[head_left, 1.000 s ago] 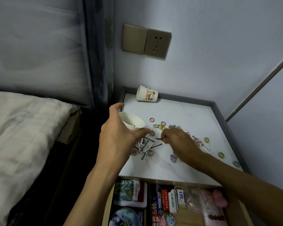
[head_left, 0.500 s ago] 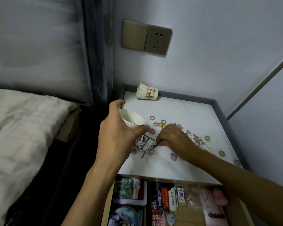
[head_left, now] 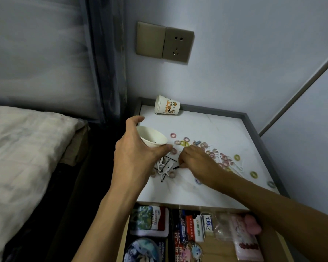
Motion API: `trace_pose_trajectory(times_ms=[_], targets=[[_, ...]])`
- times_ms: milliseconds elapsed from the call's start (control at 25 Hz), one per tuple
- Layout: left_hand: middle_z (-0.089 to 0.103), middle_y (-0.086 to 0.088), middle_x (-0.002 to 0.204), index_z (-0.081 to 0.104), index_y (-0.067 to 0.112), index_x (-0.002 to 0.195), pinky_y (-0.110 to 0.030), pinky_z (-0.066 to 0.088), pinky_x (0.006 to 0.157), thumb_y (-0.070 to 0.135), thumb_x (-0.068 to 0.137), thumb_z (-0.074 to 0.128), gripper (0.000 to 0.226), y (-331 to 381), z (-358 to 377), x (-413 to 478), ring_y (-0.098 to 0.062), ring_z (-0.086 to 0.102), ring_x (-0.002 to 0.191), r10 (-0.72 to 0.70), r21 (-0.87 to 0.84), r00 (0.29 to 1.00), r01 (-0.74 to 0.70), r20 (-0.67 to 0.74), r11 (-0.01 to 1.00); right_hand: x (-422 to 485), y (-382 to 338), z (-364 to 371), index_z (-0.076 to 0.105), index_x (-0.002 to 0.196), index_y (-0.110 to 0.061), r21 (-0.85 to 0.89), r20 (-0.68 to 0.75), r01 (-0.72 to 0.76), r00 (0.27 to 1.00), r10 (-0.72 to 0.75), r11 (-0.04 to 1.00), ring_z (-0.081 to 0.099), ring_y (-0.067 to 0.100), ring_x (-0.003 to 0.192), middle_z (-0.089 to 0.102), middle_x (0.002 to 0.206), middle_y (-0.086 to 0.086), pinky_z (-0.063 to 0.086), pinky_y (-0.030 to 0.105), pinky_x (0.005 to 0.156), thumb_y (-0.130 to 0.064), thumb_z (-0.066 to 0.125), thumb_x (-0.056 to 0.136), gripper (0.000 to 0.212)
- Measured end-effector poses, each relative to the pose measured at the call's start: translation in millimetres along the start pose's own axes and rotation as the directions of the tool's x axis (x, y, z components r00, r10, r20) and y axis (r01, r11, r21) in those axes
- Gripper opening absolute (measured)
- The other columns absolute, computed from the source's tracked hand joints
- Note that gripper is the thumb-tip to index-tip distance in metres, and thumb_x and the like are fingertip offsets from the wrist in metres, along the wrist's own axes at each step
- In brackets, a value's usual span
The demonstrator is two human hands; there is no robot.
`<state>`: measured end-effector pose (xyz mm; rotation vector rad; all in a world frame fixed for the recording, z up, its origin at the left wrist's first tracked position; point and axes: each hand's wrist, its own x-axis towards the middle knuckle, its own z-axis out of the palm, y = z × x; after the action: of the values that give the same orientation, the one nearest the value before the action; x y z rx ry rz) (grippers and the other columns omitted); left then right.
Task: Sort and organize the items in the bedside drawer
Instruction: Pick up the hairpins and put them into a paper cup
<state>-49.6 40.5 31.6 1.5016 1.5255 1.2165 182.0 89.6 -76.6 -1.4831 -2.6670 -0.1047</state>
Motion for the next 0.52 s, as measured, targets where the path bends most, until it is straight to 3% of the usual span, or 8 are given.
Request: trace_pose_trajectory(times_ms=[80, 160, 280, 400, 520], targets=[[0.053, 0.006, 0.109, 0.042, 0.029, 0.134, -0.023, 0.044, 0.079, 0.036, 0.061, 0.091, 0.088, -1, -2, 1, -0.013, 0.053, 0.098, -0.004, 0.003, 1.000, 0.004, -0.012, 1.000, -3, 0, -18, 0.058, 0.090, -0.018, 0.086, -0.048, -0.035, 0.998, 0.040, 0.996, 0.046, 0.013, 0.076, 0.060, 0.085, 0.000, 0.035, 0.027, 0.068, -0.001, 0.070, 0.079, 0.024], [0.054, 0.006, 0.109, 0.042, 0.030, 0.134, -0.025, 0.046, 0.080, 0.035, 0.060, 0.091, 0.089, -2, -3, 2, -0.014, 0.054, 0.098, -0.007, 0.005, 1.000, 0.007, -0.018, 1.000, 4, -1, -46, 0.060, 0.092, -0.019, 0.214, -0.129, -0.115, 0.981, 0.145, 0.970, 0.051, 0.011, 0.073, 0.064, 0.084, -0.002, 0.041, 0.029, 0.065, -0.011, 0.060, 0.094, 0.008], [0.053, 0.007, 0.108, 0.040, 0.031, 0.135, -0.030, 0.051, 0.081, 0.037, 0.058, 0.091, 0.093, 0, -2, 1, -0.016, 0.055, 0.099, -0.004, 0.027, 1.000, 0.004, 0.005, 1.000, 28, -7, -101, 0.067, 0.090, -0.020, 0.442, -0.178, -0.116, 0.960, 0.214, 0.889, 0.061, 0.006, 0.076, 0.068, 0.083, -0.011, 0.050, 0.030, 0.071, -0.018, 0.062, 0.094, 0.007], [0.053, 0.011, 0.107, 0.038, 0.034, 0.137, -0.014, 0.043, 0.067, 0.033, 0.060, 0.090, 0.093, 1, 3, -1, -0.012, 0.055, 0.094, 0.019, 0.040, 0.999, -0.021, 0.049, 0.999, 55, -33, -142, 0.071, 0.088, -0.019, 0.467, -0.085, 0.032, 0.996, 0.009, 0.884, 0.063, 0.000, 0.076, 0.070, 0.080, -0.011, 0.046, 0.017, 0.069, -0.017, 0.067, 0.090, 0.004], [0.056, 0.022, 0.092, 0.037, 0.036, 0.138, -0.007, 0.041, 0.060, 0.028, 0.062, 0.088, 0.092, 2, 4, -4, 0.002, 0.059, 0.082, 0.026, 0.039, 0.997, -0.029, 0.067, 0.999, 69, -62, -147, 0.072, 0.089, -0.018, 0.438, 0.038, 0.122, 0.987, -0.154, 0.891, 0.061, -0.004, 0.075, 0.068, 0.080, -0.013, 0.043, 0.012, 0.071, -0.015, 0.070, 0.087, 0.004]])
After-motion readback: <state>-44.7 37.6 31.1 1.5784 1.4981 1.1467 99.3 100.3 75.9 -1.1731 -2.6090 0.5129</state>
